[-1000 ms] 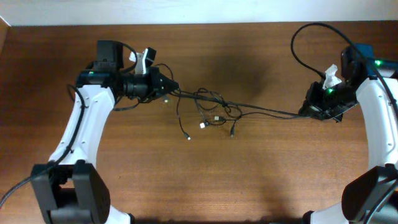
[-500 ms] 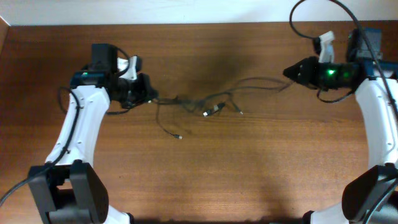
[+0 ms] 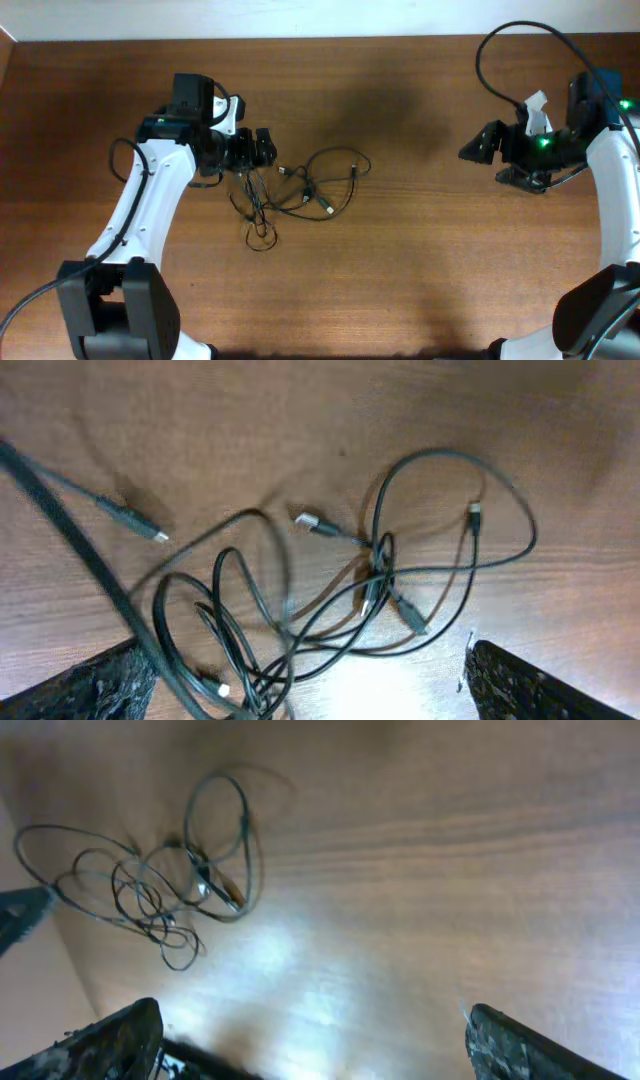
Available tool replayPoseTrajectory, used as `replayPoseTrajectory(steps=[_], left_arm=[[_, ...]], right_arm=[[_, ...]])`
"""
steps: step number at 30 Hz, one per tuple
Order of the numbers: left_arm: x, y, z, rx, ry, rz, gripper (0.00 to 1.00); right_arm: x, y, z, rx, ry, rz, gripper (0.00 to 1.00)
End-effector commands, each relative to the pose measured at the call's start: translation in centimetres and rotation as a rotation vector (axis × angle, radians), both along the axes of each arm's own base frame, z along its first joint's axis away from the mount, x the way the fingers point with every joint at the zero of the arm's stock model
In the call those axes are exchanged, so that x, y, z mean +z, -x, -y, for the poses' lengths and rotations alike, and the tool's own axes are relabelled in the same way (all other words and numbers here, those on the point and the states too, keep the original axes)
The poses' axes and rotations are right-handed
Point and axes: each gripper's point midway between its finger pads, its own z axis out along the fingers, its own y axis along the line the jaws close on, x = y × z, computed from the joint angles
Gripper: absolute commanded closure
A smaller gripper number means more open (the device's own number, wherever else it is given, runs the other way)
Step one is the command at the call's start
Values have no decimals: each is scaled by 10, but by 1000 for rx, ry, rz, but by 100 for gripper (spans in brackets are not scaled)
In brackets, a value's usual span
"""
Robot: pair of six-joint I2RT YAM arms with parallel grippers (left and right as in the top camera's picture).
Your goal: Untangle cables
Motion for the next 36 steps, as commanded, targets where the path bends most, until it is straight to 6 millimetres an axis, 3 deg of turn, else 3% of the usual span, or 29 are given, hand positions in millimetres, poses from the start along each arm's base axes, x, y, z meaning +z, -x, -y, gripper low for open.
replayPoseTrajectory(steps=[1,3,4,5,6,7,9,10,11,14,16,17,23,26,27,28,30,33,36], left_arm=[[13,0,-9,64,-132,3,5],[3,20,-22,106,-287,-72,5],[2,25,-21,98,-306,-88,10],[1,31,-19,84,-318,-108,35],[-1,36,-17,72,-323,-128,48],[-3,40,-15,62,-327,-137,50],[-6,42,-15,60,-329,-145,63],[-8,41,-14,61,-327,-142,76],[-10,40,-14,62,-326,-138,79],[-17,41,-14,58,-330,-156,70],[-27,42,-14,54,-335,-181,48],[-31,42,-14,52,-338,-191,45],[-69,48,-8,25,-322,-312,48],[-86,48,3,8,-267,-355,76],[-94,47,11,-2,-225,-371,95],[-98,45,21,-11,-174,-377,100],[-99,41,43,-37,-43,-376,100],[-83,23,80,-93,174,-301,100],[-75,7,91,-119,236,-223,100]], right_arm=[[1,7,-7,37,34,-14,3],[-8,14,-17,85,78,-45,3],[-11,16,-24,106,78,-52,3],[-15,19,-32,131,79,-60,3],[-21,23,-42,162,78,-70,3],[-28,29,-53,196,77,-85,3],[-42,36,-69,250,77,-94,3],[-50,39,-78,277,78,-94,3],[-58,42,-86,294,74,-94,4],[-75,48,-117,363,3,-61,7],[-86,51,-127,380,4,-49,8],[-92,52,-132,382,4,-47,9],[-112,67,-158,441,1,-36,9],[-113,71,-169,480,1,-18,9],[-113,73,-176,501,0,-7,9],[-113,75,-180,515,0,0,9],[-113,78,-188,545,-1,13,9],[-111,80,-205,594,-8,55,8],[-107,84,-233,673,-23,133,13]])
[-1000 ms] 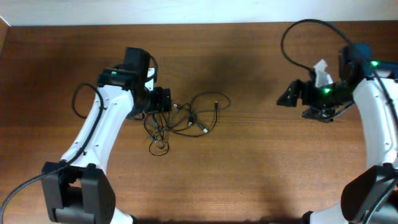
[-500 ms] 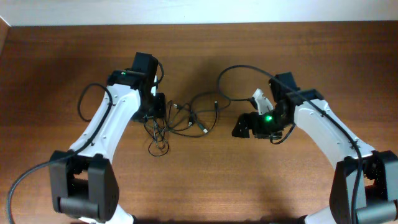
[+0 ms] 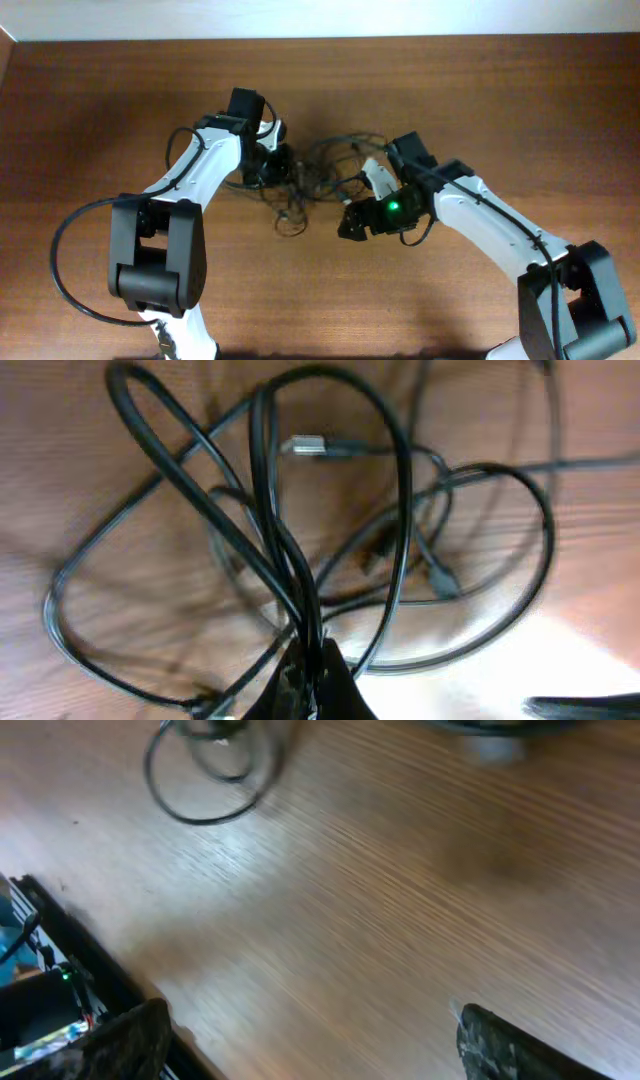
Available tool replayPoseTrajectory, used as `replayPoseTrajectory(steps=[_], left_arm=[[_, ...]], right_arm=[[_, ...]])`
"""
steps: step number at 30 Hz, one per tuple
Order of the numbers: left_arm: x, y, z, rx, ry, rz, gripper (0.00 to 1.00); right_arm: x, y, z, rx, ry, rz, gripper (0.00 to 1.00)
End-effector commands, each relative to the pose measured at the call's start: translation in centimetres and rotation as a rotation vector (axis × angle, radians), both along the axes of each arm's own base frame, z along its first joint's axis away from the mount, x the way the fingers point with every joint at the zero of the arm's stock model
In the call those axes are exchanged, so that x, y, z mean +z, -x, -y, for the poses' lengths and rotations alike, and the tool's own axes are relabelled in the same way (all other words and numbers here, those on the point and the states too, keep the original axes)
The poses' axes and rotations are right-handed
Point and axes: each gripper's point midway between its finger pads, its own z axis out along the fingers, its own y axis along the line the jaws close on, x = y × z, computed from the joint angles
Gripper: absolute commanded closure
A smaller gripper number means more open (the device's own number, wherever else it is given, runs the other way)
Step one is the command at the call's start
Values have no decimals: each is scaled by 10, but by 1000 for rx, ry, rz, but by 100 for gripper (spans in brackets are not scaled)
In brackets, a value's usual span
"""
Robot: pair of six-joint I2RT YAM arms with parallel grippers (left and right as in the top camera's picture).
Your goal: Untangle cables
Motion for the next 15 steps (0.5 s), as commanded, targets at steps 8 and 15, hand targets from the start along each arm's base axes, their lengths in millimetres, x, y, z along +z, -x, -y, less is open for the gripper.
replayPoseTrajectory(steps=[8,15], left_arm=[[5,-6,28,-55,76,52,100],[4,-4,31,-65,75,49,100]], right_arm=[[18,-16,-77,3,-71,241,37],[25,-48,-76,19,-33,451,45]])
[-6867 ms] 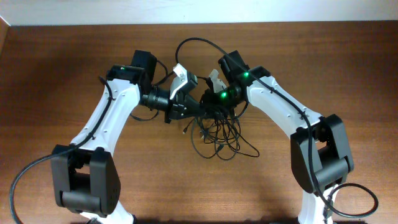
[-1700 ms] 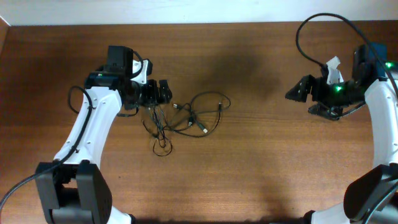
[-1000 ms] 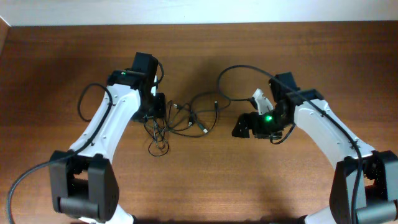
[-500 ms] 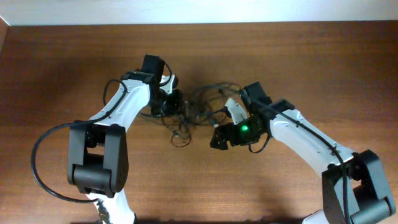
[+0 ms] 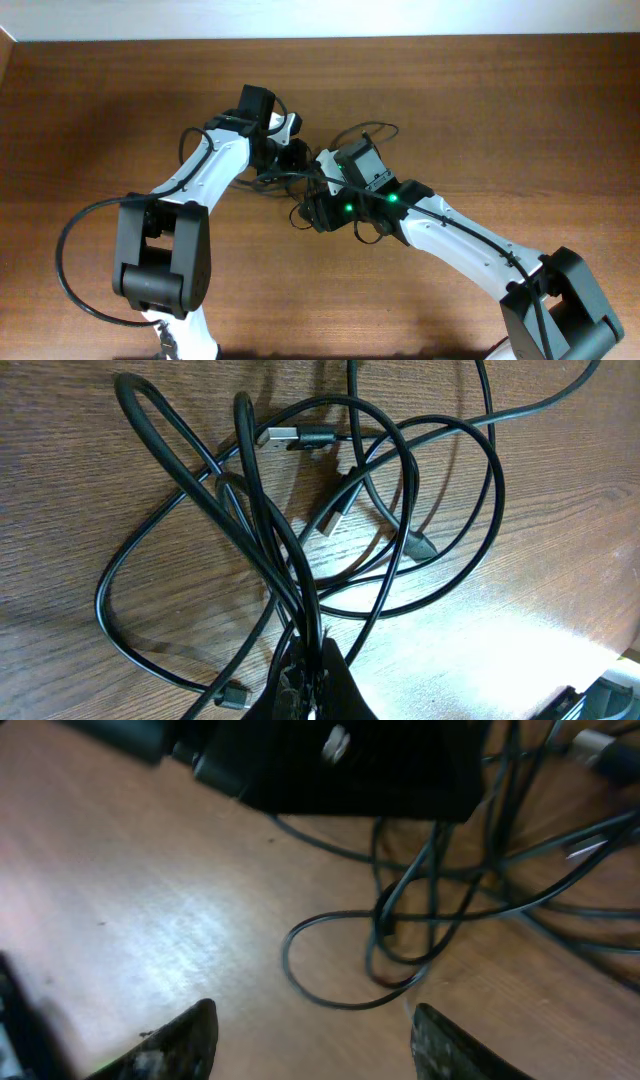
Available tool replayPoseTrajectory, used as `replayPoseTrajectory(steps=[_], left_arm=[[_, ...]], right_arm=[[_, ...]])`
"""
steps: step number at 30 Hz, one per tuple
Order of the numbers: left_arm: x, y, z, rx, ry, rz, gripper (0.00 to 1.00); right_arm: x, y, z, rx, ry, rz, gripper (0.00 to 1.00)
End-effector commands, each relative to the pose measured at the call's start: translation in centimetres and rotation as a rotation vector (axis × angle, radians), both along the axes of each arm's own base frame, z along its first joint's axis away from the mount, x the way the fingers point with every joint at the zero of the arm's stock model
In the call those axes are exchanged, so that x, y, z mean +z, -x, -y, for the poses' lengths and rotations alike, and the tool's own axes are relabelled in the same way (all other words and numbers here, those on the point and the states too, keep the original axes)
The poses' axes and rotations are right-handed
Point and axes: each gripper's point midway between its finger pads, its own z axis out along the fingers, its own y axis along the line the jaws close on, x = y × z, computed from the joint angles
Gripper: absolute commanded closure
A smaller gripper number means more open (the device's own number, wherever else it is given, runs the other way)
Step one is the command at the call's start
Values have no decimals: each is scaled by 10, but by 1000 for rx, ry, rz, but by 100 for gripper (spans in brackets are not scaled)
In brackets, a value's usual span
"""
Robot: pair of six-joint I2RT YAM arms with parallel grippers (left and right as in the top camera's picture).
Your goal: Untangle cables
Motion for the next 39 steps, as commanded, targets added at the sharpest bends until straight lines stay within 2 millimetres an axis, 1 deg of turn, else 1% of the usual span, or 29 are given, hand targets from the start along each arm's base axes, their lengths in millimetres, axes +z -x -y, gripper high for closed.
replayPoseTrajectory(steps=[1,2,3,4,5,6,8,9,10,11,12,15,16,17,18,20,22,24,25,28,29,31,32,34,37,38,39], left_arm=[[-5,2,2,-7,-1,-13,100],[-5,2,2,-8,0,-13,100],[-5,3,3,-10,0,-13,100],[-5,3,3,-11,-1,-13,100],[-5,3,3,-11,-1,-13,100],[-5,3,3,-11,-1,-13,100],[-4,3,4,-11,0,-11,100],[-4,3,4,-13,0,-10,100],[-4,3,5,-15,0,-10,100],[-4,3,5,-14,0,-10,100],[-4,3,5,-15,0,-10,100],[-4,3,6,-16,0,-9,100],[-4,3,6,-16,0,-9,100],[-4,3,6,-16,0,-10,100],[-4,3,6,-16,0,-9,100],[-4,3,6,-17,0,-10,100],[-4,4,6,-18,0,-9,100],[-4,4,6,-18,0,-10,100],[-4,4,6,-18,0,-9,100],[-4,3,6,-18,0,-9,100],[-4,3,6,-18,0,-9,100],[-4,4,6,-18,0,-10,100],[-4,4,6,-18,0,-9,100],[-4,4,6,-18,0,-10,100],[-4,3,6,-18,0,-9,100],[-4,4,6,-18,0,-10,100],[-4,4,6,-18,0,-9,100]], right_arm=[[2,-9,1,2,29,71,49],[-2,-10,0,2,31,68,58],[-8,-10,0,2,39,58,59],[-14,-9,0,5,45,44,66],[-19,-6,-2,20,39,20,69],[-24,2,-8,54,12,-21,72],[-26,12,-15,95,-25,-63,72],[-27,13,-16,98,-21,-65,72],[-28,12,-17,98,-24,-63,71],[-29,12,-17,98,-22,-65,64],[-32,13,-17,96,-18,-74,60],[-50,18,-19,106,5,-106,58],[-53,20,-22,115,7,-108,53],[-56,22,-26,126,5,-105,51],[-56,24,-32,139,-1,-94,48],[-52,26,-40,158,-17,-72,45],[-52,27,-44,162,-13,-51,44],[-52,25,-45,154,0,-33,40],[-50,26,-48,164,-13,-30,39],[-48,45,-62,226,-38,-51,38],[-47,47,-65,231,-38,-39,38],[-44,45,-71,235,-49,-7,35],[-41,44,-73,236,-59,5,35],[-39,34,-75,213,-56,50,35],[-46,27,-70,181,-19,69,33],[-50,27,-70,181,-14,63,33],[-59,27,-69,179,-1,53,33]])
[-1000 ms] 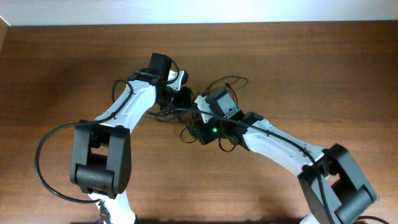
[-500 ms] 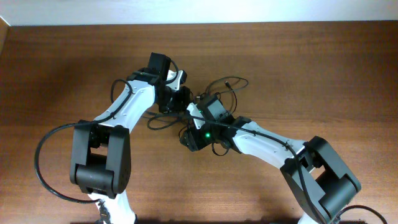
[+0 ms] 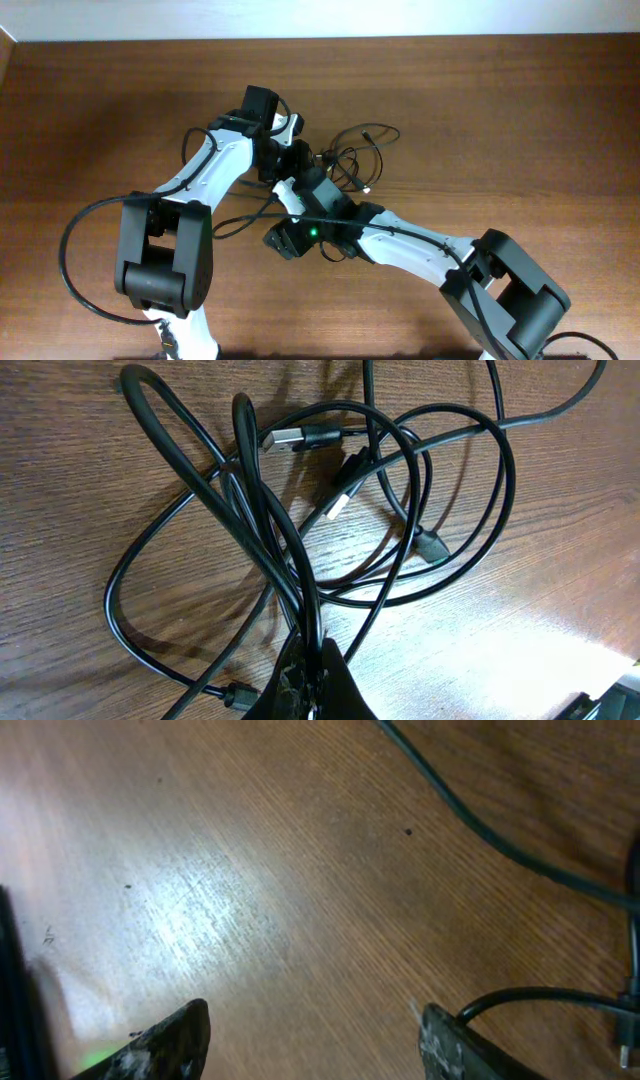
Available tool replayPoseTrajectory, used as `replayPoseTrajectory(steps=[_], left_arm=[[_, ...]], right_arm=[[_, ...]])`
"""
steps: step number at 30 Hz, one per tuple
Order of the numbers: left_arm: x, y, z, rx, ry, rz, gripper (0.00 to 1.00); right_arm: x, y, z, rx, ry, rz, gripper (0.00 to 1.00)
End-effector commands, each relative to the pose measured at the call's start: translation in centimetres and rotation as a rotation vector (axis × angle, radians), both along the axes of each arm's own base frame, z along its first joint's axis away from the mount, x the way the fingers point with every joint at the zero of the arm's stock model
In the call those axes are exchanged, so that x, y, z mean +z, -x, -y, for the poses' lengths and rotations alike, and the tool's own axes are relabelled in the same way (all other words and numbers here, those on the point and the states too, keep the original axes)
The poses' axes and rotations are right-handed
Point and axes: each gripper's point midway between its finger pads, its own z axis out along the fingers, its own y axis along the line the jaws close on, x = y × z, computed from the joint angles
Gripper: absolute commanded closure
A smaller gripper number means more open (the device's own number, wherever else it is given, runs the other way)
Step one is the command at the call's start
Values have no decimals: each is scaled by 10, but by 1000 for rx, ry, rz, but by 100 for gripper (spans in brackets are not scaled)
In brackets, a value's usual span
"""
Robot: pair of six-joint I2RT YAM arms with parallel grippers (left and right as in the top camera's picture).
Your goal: Untangle cables
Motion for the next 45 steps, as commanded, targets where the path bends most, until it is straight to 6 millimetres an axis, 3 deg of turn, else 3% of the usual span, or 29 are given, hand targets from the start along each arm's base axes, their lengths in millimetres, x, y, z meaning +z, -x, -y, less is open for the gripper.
replayPoseTrajectory(steps=[1,5,9,11,16,32,35,37,38,39,42,45], left_arm=[[0,4,5,-13,22,-15,100],[0,4,5,-13,21,-15,100],[0,4,5,-13,21,-15,100],[0,4,4,-12,18,-14,100],[-2,3,1,-6,-4,-10,100],[-2,3,1,-5,-3,-10,100],[-2,3,1,-6,-3,-9,100],[-2,2,1,-6,-3,-6,100],[-2,2,1,-6,-3,-6,100],[-2,2,1,-5,-6,-5,100],[-2,2,1,-5,-6,-6,100],[-4,1,-2,1,-26,-1,100]], right_arm=[[-20,-11,6,-46,54,11,33],[-25,-14,7,-55,65,13,28],[22,-7,-5,1,-46,29,23],[27,-13,-3,-25,-36,61,22],[8,-32,21,-142,104,119,19],[-66,-24,27,-131,205,31,19],[-65,-17,23,-103,183,0,39],[-60,0,12,-30,117,-75,58],[-55,7,7,4,79,-107,80],[-50,10,4,18,53,-124,96],[-12,7,4,-18,-37,-202,96],[56,6,13,8,-157,-183,96]])
